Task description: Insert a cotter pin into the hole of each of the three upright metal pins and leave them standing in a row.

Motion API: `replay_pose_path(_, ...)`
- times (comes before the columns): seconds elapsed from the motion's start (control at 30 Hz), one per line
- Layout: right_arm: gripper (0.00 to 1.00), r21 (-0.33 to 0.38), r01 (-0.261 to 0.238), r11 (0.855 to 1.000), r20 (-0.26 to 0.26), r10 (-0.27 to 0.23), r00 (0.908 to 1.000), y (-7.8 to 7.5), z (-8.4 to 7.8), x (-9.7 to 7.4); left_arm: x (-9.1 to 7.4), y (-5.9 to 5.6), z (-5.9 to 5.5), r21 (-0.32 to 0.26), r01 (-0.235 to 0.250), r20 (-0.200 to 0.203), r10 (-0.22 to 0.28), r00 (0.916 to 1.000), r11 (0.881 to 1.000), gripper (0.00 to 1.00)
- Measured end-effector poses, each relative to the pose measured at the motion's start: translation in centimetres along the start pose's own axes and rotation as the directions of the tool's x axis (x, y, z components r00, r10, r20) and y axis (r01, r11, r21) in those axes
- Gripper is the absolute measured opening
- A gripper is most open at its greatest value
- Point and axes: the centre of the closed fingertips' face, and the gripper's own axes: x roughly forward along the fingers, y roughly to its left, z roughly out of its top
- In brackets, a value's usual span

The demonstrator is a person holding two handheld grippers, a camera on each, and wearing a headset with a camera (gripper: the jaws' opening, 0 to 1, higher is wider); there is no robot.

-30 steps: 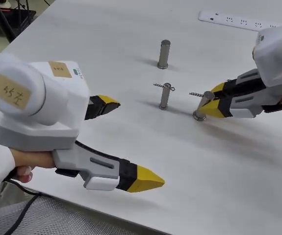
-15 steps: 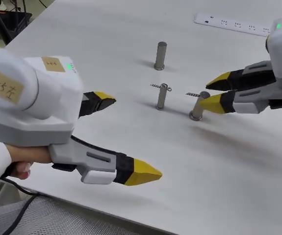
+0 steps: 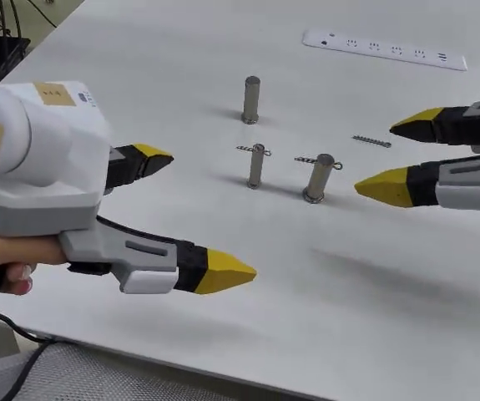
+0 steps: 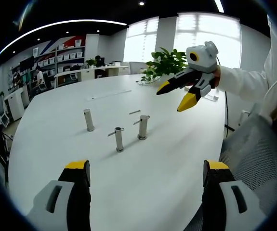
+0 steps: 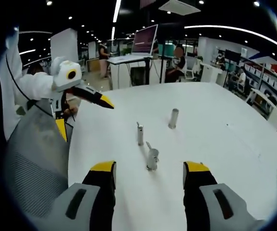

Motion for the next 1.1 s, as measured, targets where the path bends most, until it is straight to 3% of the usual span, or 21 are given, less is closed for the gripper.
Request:
replay_pose_path(0.17, 0.60, 0.077, 0.034, 0.996, 0.037, -0.037, 0.9986, 0.1, -0.6, -1.3, -0.4, 0.5, 0.6, -0.012, -0.010, 0.022, 0.010, 0.9997, 1.000, 0.97)
replay_pose_path(0.53, 0.77, 0.169, 0.094, 0.981, 0.054, -0.105, 0.9930, -0.3, -2.1, -3.0, -1.0, 1.7, 1.8, -0.057, -0.044, 0.077, 0.048, 0.9959, 0.997, 0.97)
replay_pose_path(0.7, 0.83, 0.191, 0.135, 0.972, 0.031, -0.144, 0.9891, -0.4, -2.9, -3.4, -1.0, 1.7, 1.8, -0.054, -0.060, 0.065, 0.063, 0.9959, 0.997, 0.97)
replay_pose_path(0.77, 0.89, 0.199, 0.141, 0.970, 0.026, -0.149, 0.9885, -0.4, -3.1, -3.4, -1.0, 1.8, 1.7, -0.053, -0.060, 0.061, 0.063, 0.9961, 0.997, 0.97)
replay_pose_path(1.0, 0.95, 0.232, 0.156, 0.960, 0.024, -0.166, 0.9859, 0.1, -3.9, -3.9, -0.5, 1.5, 1.8, -0.057, -0.051, 0.058, 0.055, 0.9968, 0.997, 0.97)
replay_pose_path(1.1, 0.98, 0.216, 0.149, 0.965, 0.035, -0.160, 0.9865, 0.5, -3.9, -3.8, -0.3, 1.5, 1.8, -0.061, -0.043, 0.061, 0.047, 0.9970, 0.997, 0.97)
